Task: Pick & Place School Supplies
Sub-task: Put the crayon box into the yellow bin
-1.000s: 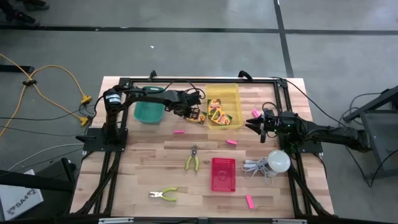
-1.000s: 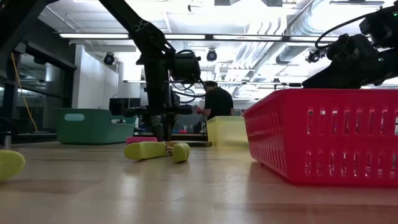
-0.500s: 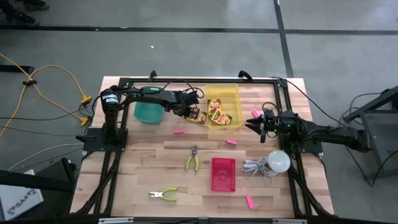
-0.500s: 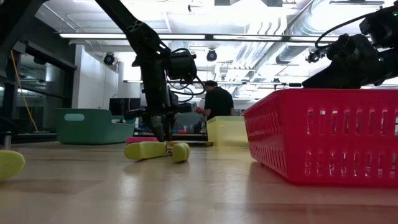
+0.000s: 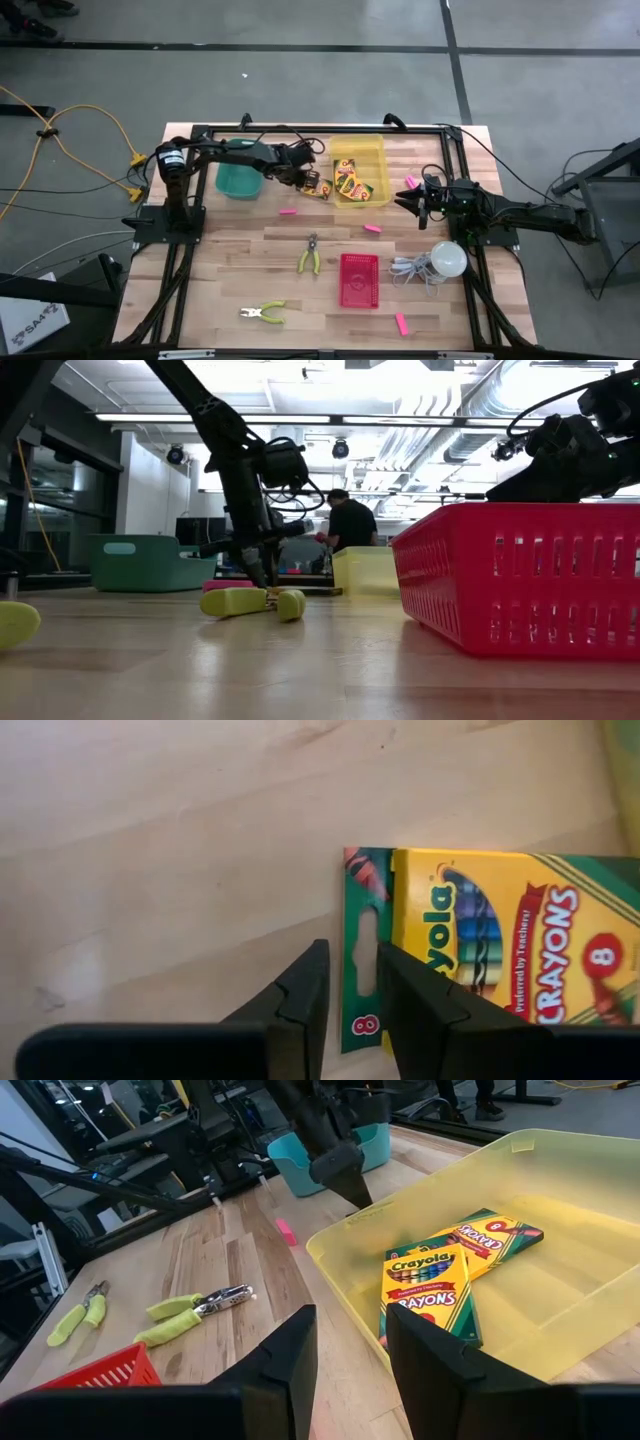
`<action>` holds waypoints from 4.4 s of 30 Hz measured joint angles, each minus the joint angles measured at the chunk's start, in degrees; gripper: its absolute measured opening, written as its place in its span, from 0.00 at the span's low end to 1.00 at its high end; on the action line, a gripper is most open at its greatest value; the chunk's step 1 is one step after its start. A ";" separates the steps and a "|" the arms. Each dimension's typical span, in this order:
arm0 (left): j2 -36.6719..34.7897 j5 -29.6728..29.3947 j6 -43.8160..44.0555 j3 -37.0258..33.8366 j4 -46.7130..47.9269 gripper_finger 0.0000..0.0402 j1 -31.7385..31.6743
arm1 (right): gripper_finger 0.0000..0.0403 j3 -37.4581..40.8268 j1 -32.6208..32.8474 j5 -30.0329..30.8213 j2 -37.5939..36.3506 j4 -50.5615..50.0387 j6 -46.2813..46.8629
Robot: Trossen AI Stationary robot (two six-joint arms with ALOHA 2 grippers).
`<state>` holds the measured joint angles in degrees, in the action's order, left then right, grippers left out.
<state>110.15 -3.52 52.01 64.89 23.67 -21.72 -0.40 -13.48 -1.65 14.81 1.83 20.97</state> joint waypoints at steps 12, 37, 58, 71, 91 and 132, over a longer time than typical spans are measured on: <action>-0.19 6.15 -1.60 -5.69 -9.53 0.21 -2.40 | 0.27 0.00 -0.01 0.00 -0.02 0.02 0.00; -0.24 7.77 -1.01 -8.11 -12.60 0.05 -2.96 | 0.27 0.00 -0.01 0.02 -0.02 0.02 0.00; -0.24 9.19 -4.49 -8.11 -12.60 0.15 -2.94 | 0.27 0.00 0.01 0.02 -0.02 0.02 0.00; -0.24 10.63 -4.92 -8.24 -12.62 0.15 -2.99 | 0.27 0.00 -0.01 0.02 -0.01 0.02 0.00; -0.35 12.33 -5.71 -11.38 -18.24 0.15 -2.83 | 0.27 0.00 0.00 0.02 -0.01 0.02 0.00; -0.26 12.43 -8.31 -12.66 -20.90 0.00 -2.90 | 0.27 0.00 -0.01 0.02 0.00 0.04 0.00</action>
<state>109.89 8.91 43.70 52.23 2.77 -24.63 -0.40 -13.50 -1.63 14.81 1.87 20.97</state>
